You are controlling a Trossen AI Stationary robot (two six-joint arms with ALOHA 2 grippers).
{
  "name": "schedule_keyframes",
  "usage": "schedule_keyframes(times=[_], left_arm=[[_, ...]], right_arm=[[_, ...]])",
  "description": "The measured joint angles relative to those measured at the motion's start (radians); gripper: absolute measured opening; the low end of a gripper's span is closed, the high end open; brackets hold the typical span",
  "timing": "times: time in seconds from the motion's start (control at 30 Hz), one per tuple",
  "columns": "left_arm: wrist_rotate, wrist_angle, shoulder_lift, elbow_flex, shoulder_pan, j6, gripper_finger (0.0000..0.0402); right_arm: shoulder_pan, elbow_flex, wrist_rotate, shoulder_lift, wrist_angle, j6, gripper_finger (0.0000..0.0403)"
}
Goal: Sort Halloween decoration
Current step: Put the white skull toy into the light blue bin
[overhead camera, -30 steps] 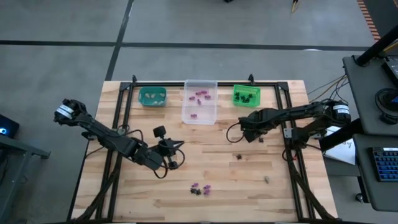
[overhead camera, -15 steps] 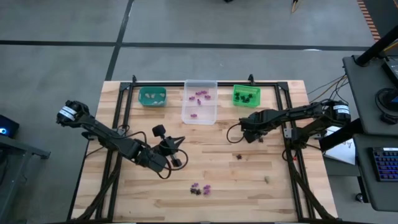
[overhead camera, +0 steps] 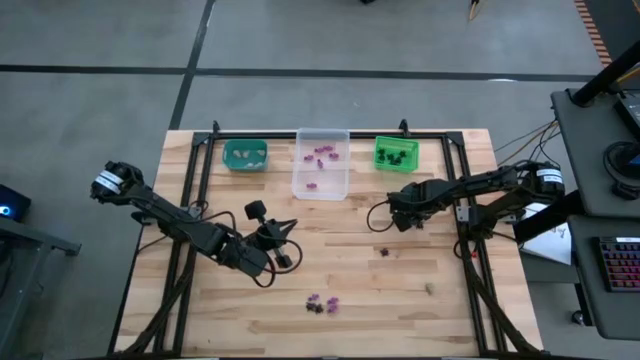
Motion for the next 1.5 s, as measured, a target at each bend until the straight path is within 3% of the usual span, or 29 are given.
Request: schedule_keyframes(times=[0.33, 0.67, 0.93, 1.17, 1.33, 1.5], left_arm=[[0.0, 0.0, -0.001, 0.0, 0.0, 0.0, 0.0], [0.001, 0.0, -0.009, -0.002, 0.0, -0.013, 0.0], [0.007, 0.001, -0.169, -0.007, -0.002, -0.01, 0.0], [0.21, 0.002, -0.292, -0.062, -0.002, 0.073, 0.0], [0.193, 0.054, -0.339, -0.116, -0.001, 0.071, 0.0], [0.047, 0.074, -0.386, -0.128, -0.001, 0.079, 0.0]], right_arm=[[0.0, 0.0, 0.006, -0.002, 0.0, -0.013, 0.0043], [0.0, -0.004, 0.005, -0.047, -0.006, -0.018, 0.0043], [0.0, 0.011, 0.047, -0.163, -0.028, -0.019, 0.0039], [0.0, 0.122, 0.158, -0.242, -0.016, -0.09, 0.0037], [0.0, 0.21, 0.163, -0.243, 0.167, -0.259, 0.0034], [0.0, 0.264, 0.123, -0.185, 0.459, -0.501, 0.0036]])
